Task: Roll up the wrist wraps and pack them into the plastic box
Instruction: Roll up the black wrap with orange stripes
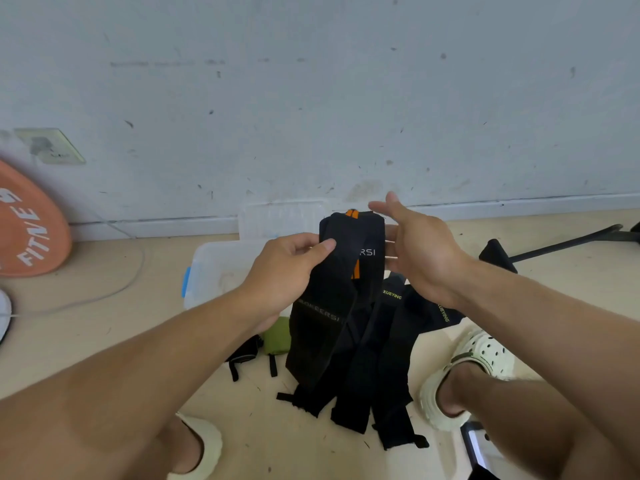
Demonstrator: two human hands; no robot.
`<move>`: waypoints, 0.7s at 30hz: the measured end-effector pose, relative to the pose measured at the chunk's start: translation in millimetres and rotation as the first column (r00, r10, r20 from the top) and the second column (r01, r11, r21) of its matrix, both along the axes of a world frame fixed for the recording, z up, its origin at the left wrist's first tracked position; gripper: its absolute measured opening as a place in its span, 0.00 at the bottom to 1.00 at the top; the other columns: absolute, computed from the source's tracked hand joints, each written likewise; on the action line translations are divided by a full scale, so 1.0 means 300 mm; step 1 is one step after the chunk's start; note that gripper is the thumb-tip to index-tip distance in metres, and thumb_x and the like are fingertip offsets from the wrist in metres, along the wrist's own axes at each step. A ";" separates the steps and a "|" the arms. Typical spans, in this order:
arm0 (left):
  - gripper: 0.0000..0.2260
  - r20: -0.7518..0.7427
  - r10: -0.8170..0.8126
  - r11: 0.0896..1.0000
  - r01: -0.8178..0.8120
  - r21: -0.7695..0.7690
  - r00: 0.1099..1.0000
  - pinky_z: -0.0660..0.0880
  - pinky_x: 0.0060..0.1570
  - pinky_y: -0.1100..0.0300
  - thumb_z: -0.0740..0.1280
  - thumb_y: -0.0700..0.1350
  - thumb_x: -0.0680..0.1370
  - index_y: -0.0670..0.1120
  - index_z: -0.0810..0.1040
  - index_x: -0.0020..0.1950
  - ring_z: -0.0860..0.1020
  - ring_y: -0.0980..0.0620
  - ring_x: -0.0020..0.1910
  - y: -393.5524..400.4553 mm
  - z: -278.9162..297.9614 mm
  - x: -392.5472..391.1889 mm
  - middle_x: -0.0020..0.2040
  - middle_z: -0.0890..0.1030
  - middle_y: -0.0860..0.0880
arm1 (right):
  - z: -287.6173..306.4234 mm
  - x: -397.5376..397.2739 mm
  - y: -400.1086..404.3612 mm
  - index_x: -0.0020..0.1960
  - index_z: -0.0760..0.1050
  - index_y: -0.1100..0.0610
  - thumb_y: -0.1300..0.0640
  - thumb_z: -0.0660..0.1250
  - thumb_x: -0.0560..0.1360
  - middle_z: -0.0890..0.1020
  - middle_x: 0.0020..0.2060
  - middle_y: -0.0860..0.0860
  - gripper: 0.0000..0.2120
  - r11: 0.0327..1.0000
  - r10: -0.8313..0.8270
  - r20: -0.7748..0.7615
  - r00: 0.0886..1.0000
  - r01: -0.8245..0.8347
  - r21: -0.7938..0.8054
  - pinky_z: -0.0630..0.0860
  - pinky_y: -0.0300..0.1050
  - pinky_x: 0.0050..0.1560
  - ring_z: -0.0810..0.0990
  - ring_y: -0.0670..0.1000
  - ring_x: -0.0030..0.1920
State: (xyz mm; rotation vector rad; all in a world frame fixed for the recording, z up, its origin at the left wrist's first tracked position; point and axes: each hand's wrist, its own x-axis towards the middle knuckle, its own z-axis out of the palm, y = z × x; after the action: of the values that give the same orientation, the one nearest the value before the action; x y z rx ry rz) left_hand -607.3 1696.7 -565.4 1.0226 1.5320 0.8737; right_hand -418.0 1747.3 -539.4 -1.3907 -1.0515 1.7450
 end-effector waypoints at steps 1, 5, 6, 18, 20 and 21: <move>0.09 -0.011 0.000 1.000 0.000 0.010 1.000 0.77 0.65 0.56 0.69 0.54 0.82 0.52 0.87 0.53 0.84 0.55 0.56 0.001 0.002 -0.001 0.50 0.88 0.55 | 0.001 0.004 0.004 0.65 0.78 0.54 0.40 0.54 0.86 0.88 0.50 0.52 0.23 0.996 0.009 -0.052 0.999 -0.013 -0.084 0.82 0.49 0.49 0.87 0.53 0.46; 0.09 -0.076 -0.025 0.999 0.028 0.040 0.997 0.76 0.50 0.65 0.69 0.53 0.82 0.52 0.87 0.48 0.84 0.57 0.48 -0.001 0.012 -0.002 0.44 0.87 0.56 | 0.003 0.022 0.011 0.58 0.83 0.56 0.35 0.56 0.83 0.87 0.48 0.51 0.28 0.970 0.130 -0.125 0.984 -0.152 -0.189 0.78 0.51 0.54 0.85 0.52 0.44; 0.09 -0.082 -0.029 0.999 0.032 0.040 0.996 0.75 0.47 0.67 0.69 0.53 0.82 0.52 0.87 0.47 0.85 0.57 0.46 -0.003 0.011 -0.001 0.43 0.87 0.56 | 0.006 0.021 0.010 0.56 0.84 0.55 0.38 0.62 0.82 0.87 0.46 0.50 0.22 0.971 0.169 -0.099 0.981 -0.183 -0.156 0.81 0.50 0.52 0.85 0.51 0.44; 0.09 -0.061 0.050 0.994 -0.043 0.103 0.997 0.82 0.38 0.64 0.78 0.52 0.74 0.47 0.86 0.45 0.86 0.55 0.38 -0.007 0.044 0.007 0.40 0.87 0.52 | 0.018 0.011 -0.022 0.63 0.83 0.57 0.46 0.68 0.81 0.86 0.52 0.52 0.18 0.963 0.253 -0.060 0.966 -0.257 -0.085 0.83 0.49 0.53 0.85 0.52 0.50; 0.07 -0.100 0.024 0.993 -0.012 0.117 0.995 0.77 0.33 0.68 0.80 0.49 0.73 0.47 0.86 0.45 0.84 0.58 0.32 -0.004 0.046 0.002 0.35 0.86 0.54 | 0.023 0.019 -0.009 0.62 0.84 0.57 0.37 0.63 0.80 0.86 0.52 0.53 0.25 0.952 0.272 -0.055 0.961 -0.277 -0.131 0.82 0.53 0.58 0.85 0.53 0.52; 0.07 -0.139 0.004 0.990 0.015 0.140 0.990 0.73 0.32 0.71 0.80 0.48 0.72 0.48 0.86 0.44 0.81 0.61 0.30 -0.003 0.044 0.000 0.34 0.84 0.56 | 0.025 0.023 -0.004 0.61 0.84 0.57 0.36 0.63 0.80 0.86 0.54 0.53 0.27 0.945 0.292 -0.041 0.956 -0.295 -0.145 0.81 0.54 0.61 0.84 0.53 0.53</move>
State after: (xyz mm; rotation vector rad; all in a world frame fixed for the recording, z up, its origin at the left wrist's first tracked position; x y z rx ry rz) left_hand -607.2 1695.7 -552.1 1.2109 1.6000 0.9338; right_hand -411.2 1746.2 -531.8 -1.3568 -1.1864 2.0861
